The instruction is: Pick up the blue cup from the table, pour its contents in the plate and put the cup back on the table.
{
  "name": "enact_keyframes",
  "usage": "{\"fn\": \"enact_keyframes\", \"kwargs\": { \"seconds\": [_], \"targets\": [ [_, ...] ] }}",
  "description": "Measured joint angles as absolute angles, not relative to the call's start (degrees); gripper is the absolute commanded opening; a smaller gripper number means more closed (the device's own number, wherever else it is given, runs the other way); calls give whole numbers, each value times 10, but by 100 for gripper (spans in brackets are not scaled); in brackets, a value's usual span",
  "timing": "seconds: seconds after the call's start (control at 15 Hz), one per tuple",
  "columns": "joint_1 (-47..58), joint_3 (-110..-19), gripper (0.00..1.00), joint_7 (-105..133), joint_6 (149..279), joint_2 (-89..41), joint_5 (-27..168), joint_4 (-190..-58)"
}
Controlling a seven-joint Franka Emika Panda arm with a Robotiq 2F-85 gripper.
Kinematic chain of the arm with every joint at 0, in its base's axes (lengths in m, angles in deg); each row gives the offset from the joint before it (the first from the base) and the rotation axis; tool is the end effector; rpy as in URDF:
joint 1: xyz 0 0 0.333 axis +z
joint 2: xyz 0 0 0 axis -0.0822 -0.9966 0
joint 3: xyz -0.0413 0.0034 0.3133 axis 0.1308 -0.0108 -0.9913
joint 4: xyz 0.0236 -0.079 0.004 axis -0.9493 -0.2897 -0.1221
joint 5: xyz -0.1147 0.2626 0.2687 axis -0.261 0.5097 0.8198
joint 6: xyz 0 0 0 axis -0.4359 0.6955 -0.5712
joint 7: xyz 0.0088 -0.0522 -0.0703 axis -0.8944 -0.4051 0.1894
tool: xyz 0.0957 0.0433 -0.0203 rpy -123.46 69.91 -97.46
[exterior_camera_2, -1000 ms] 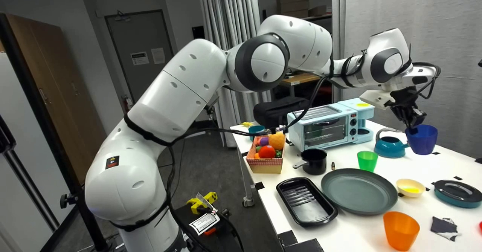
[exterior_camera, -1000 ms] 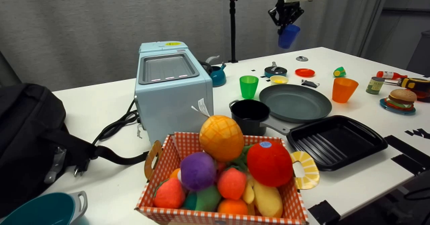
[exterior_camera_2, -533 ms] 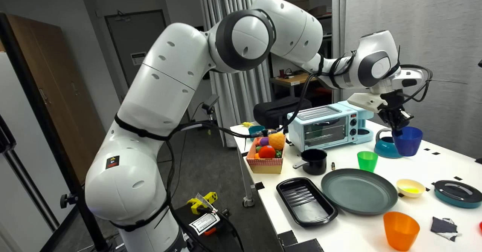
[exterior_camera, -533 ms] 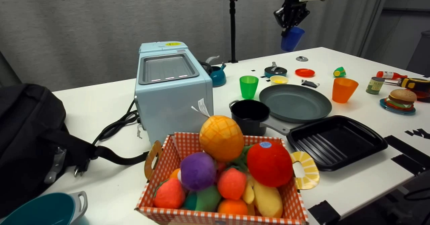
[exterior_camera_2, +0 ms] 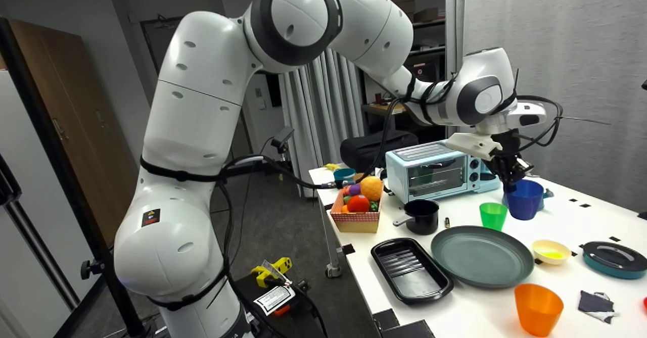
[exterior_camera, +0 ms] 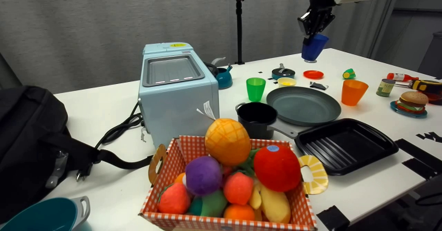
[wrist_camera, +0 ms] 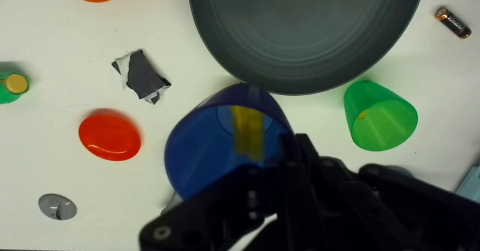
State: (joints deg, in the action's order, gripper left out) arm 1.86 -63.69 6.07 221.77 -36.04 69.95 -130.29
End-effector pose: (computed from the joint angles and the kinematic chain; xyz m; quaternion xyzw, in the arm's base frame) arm 0.6865 -0.0852 0.3250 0.9800 -0.1438 0.1327 0.0362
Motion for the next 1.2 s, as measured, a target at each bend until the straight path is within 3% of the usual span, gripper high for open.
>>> {"fn": "enact_keyframes", "kwargs": {
  "seconds": [1.2],
  "targets": [
    [63,-642,1,45,2225,-354,699,-1303]
  ]
}}
